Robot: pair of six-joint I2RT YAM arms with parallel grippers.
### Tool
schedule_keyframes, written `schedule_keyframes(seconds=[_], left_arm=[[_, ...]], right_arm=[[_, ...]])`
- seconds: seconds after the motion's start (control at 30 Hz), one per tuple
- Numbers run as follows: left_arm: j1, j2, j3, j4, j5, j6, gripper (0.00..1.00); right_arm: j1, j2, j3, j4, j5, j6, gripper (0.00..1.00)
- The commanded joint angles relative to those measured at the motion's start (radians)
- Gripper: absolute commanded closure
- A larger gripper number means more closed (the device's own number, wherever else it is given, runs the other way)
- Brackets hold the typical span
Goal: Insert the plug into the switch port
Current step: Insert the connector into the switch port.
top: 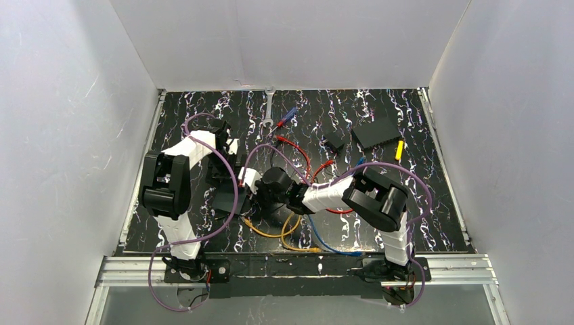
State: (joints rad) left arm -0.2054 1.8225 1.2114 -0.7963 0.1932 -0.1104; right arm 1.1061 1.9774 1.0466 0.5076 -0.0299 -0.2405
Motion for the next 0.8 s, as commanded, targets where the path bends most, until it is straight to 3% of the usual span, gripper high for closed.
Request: schedule_keyframes(seconds=[0.0, 0.13, 0.3, 0.47, 0.77], left_arm=[[-0.127, 0.050, -0.052, 0.046, 0.261, -0.037, 0.20], [-0.127, 0.047, -0.051, 0.046, 0.257, -0.038, 0.20], [-0.117, 0.077, -0.035, 0.014, 0.128, -0.062, 0.18], [-0.065, 0.093, -0.024, -0.004, 0.032, -0.085, 0.17], [-0.013, 0.093, -0.024, -0.002, -0.021, -0.093, 0.17]], right_arm=[[-0.003, 0.039, 0.043, 0.388, -0.030, -0.013, 0.99], [-0.003, 0.063, 0.006, 0.480, -0.029, -0.010, 0.99], [-0.003, 0.060, -0.027, 0.456, -0.043, -0.020, 0.98], [-0.004, -0.002, -0.072, 0.363, -0.036, -0.032, 0.89], [-0.029, -0.084, -0.066, 0.168, -0.082, -0.046, 0.61]])
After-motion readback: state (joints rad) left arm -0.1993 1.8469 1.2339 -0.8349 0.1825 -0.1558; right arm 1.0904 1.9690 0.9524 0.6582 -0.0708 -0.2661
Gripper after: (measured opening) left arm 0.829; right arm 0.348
